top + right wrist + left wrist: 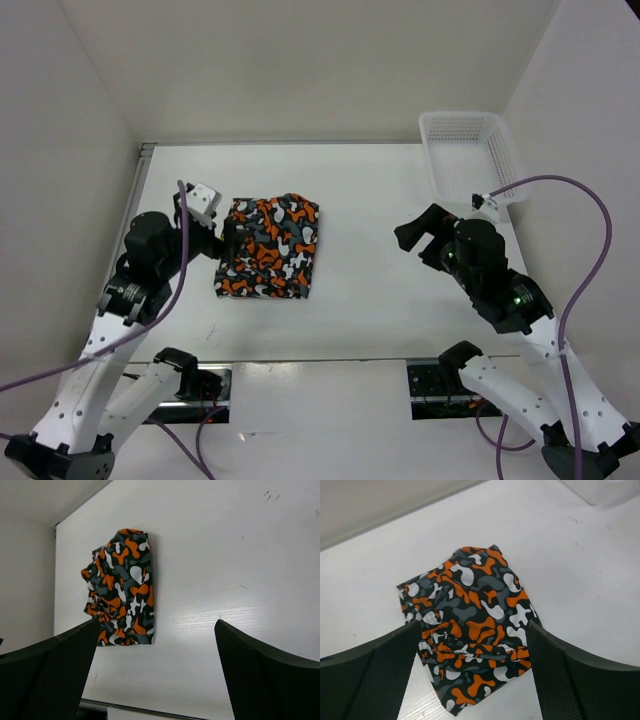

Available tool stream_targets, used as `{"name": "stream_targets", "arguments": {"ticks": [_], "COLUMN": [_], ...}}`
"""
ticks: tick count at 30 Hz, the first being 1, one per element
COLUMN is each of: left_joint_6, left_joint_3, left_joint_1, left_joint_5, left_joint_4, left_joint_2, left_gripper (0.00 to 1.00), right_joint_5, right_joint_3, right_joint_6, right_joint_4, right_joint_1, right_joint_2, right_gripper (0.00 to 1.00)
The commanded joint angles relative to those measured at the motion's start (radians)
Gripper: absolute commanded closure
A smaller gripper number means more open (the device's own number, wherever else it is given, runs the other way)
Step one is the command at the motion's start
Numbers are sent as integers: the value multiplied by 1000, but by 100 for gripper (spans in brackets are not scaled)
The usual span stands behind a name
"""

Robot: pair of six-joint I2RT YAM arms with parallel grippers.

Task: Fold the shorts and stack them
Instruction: Fold the shorts

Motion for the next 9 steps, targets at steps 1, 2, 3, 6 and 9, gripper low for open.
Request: {"name": "stream_targets", "arguments": {"ticks": [1,2,3,6,9], "left_joint_6": [4,4,4,4,4], "left_joint_3": [-23,-23,-33,-71,-128], "left_joint_1": [16,16,16,16,16], "left_joint_5": [-94,-111,-150,-235,-285], "left_joint_4": [46,34,33,24,24], "left_joint_2": [-72,-105,-124,-218,-319], "left_gripper": [8,8,6,4,3], "right_joint_5": [67,77,77,103,139], "right_joint_3": [36,36,36,36,26], "right_joint_6": [10,19,19,28,42], "right_joint_4": [-2,-2,-2,-2,-14], "right_joint_1": [-7,-7,-7,-7,-7], "right_joint_2": [-33,-43,-44,-68,-88], "right_gripper": [0,0,0,0,0]}}
